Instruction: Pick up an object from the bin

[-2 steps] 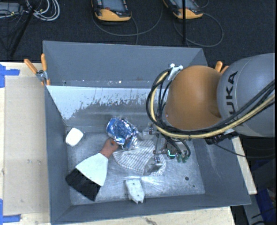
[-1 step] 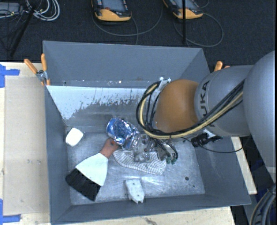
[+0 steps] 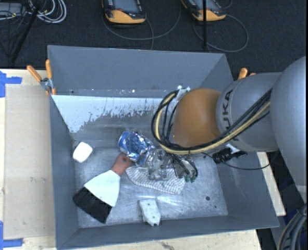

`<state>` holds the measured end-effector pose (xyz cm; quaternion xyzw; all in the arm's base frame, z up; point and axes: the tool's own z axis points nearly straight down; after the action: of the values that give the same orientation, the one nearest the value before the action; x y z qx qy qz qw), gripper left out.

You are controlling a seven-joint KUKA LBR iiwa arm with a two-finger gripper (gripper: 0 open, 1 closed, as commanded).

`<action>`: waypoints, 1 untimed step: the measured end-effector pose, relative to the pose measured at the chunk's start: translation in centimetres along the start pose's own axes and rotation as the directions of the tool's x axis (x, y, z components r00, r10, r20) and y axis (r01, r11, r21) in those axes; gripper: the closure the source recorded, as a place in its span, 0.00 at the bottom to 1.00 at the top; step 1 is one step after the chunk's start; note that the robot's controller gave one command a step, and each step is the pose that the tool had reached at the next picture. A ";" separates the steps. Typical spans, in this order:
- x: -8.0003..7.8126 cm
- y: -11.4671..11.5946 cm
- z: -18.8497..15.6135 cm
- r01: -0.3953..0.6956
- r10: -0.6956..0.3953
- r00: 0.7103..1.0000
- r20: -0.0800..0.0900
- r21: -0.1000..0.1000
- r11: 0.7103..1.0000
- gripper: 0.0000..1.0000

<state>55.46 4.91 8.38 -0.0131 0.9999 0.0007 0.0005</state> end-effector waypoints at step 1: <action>0.0 0.3 -3.1 -0.012 0.012 1.000 -0.006 0.001 1.000 1.00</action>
Offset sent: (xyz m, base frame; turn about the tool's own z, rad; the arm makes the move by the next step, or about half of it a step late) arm 0.0036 0.0062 0.0346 -0.0007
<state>55.41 5.25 11.49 -0.0072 1.0000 0.0001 -0.0026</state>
